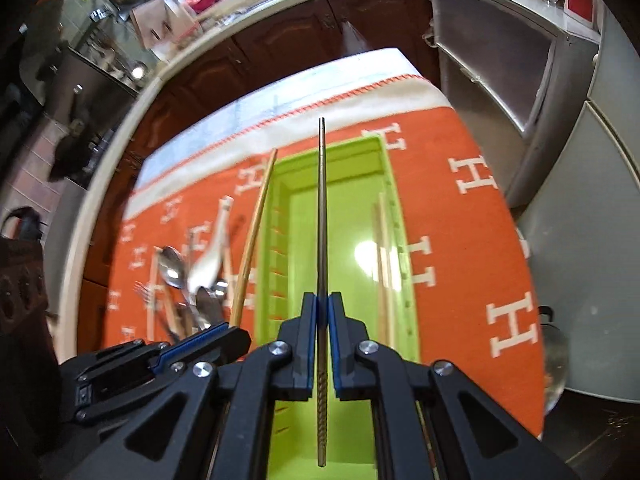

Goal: Organize utensils
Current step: 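Carry both chopsticks into the green tray and open both tools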

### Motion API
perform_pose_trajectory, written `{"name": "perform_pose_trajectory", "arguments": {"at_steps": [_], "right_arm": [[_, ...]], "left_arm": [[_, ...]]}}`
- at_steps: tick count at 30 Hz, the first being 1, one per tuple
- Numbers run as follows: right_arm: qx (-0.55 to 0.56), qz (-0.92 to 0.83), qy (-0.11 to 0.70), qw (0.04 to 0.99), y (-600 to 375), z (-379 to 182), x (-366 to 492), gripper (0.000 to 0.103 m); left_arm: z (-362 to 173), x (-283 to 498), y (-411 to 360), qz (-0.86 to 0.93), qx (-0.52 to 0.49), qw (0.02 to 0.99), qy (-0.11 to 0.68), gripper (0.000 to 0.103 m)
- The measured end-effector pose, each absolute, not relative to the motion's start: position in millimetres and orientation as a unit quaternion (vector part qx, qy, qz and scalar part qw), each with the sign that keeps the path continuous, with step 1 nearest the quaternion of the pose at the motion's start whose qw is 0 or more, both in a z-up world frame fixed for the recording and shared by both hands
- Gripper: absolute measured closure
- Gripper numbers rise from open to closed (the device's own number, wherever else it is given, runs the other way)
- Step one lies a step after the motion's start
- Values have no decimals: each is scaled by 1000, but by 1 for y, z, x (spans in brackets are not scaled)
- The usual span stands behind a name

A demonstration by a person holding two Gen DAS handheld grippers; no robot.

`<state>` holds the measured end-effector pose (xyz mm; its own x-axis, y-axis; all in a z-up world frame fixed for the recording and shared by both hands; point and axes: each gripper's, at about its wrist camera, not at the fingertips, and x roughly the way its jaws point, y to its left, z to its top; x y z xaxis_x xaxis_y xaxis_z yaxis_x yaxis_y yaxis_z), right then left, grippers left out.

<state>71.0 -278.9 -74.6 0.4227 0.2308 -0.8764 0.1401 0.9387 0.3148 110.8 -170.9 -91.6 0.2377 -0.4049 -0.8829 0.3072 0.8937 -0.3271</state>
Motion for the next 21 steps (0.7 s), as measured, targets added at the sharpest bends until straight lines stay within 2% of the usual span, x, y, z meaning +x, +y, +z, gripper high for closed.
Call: {"name": "perform_pose_trajectory", "arguments": {"at_steps": [8, 21], "right_arm": [[178, -2, 573, 800, -290, -105, 71, 96], [202, 8, 573, 794, -288, -112, 49, 96]], "left_arm": [[-121, 107, -185, -228, -23, 778, 584, 99], [-99, 91, -136, -193, -2, 805, 561, 98]]}}
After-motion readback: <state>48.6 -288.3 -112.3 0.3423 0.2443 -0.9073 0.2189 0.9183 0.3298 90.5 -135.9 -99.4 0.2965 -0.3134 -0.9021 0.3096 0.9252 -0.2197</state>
